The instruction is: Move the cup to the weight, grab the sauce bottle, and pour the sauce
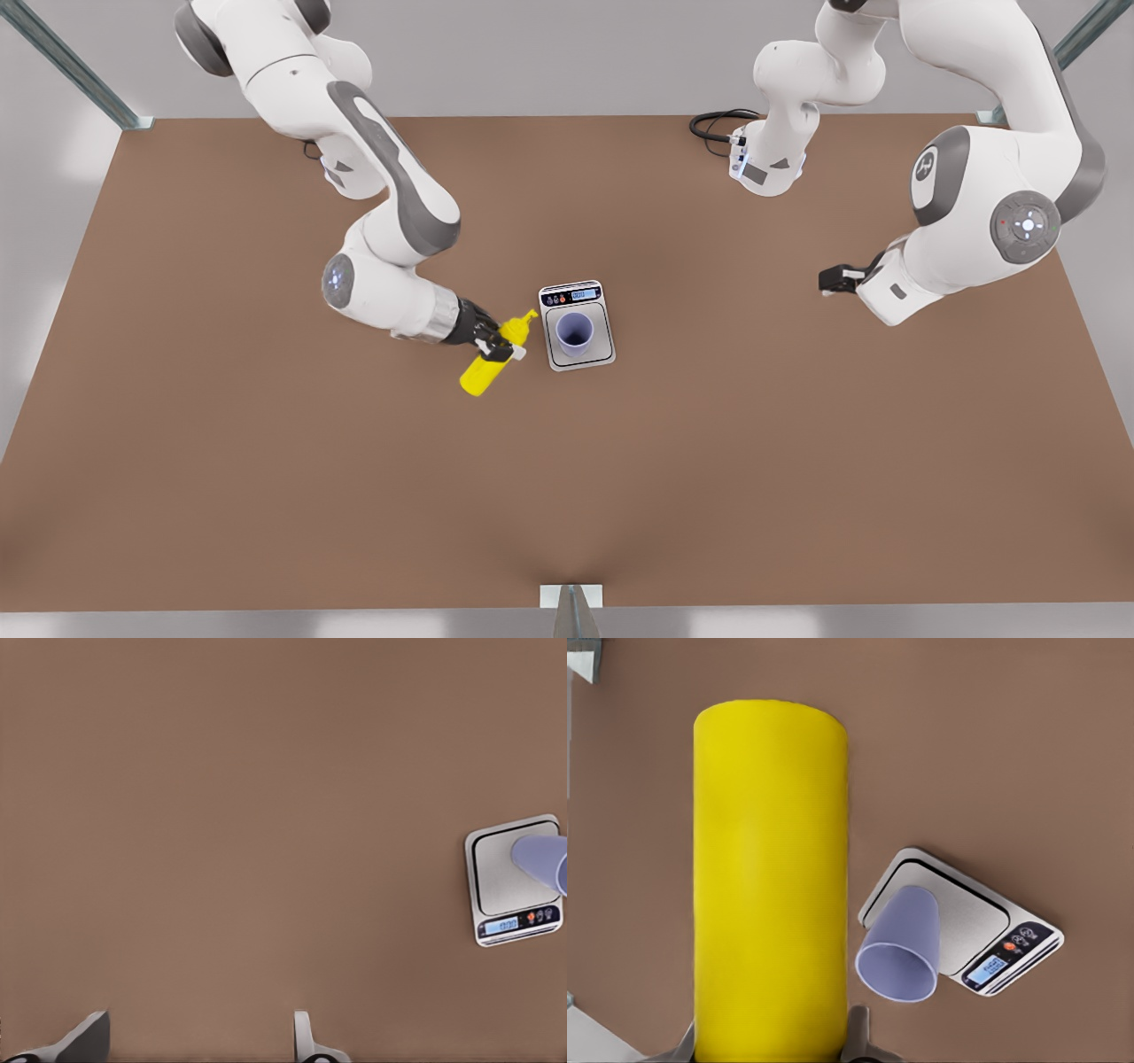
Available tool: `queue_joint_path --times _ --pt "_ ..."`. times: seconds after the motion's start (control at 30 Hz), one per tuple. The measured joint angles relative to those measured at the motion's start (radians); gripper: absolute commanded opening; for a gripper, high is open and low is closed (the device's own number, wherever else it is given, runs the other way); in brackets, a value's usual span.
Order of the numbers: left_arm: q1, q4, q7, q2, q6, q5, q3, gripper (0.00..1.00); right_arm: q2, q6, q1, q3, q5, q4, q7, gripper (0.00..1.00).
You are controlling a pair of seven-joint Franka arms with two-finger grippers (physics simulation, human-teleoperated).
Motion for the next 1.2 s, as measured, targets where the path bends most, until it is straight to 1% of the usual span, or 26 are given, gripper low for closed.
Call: queue_joint_path --times 0.1,0.13,0.2,0.3,0.33,0.5,0.77,0.93,1.2 --pt "0.0 -0.001 0.003 0.004 -0.001 0.002 0.0 1.0 0.05 0.024 0.04 -0.003 -0.13 0.067 0.006 0.31" --pt "0.0 -0.001 0.003 0.005 -0.001 0.002 0.0 1.0 0.064 0.104 0.061 -0.003 -0.139 0.069 0.012 0.31" --pt "0.0 0.0 0.006 0.003 -0.005 0.002 0.0 1.0 0.098 0.189 0.076 -0.002 -0.191 0.073 0.013 0.31" --pt "0.0 0.0 0.008 0.003 -0.012 0.003 0.0 1.0 0.121 0.263 0.114 0.0 -0.254 0.093 0.013 0.31" --pt "0.0 0.0 0.008 0.004 -0.012 0.003 0.0 1.0 0.12 0.267 0.14 0.001 -0.273 0.093 0.016 0.31" --pt "0.0 0.0 0.006 0.013 -0.009 0.002 0.0 1.0 0.084 0.261 0.138 0.01 -0.433 0.03 0.023 0.31" --pt "0.0 0.0 0.008 0.017 -0.009 0.002 0.001 1.0 0.142 0.275 0.157 0.01 -0.699 0.023 0.02 0.31" --pt "0.0 0.0 0.008 0.02 -0.009 0.001 0.0 1.0 0.176 0.307 0.188 0.008 -0.719 0.036 0.055 0.31" --pt "0.0 0.0 0.008 0.02 -0.009 0.001 0.001 1.0 0.213 0.308 0.22 -0.007 -0.852 0.041 0.093 0.31"
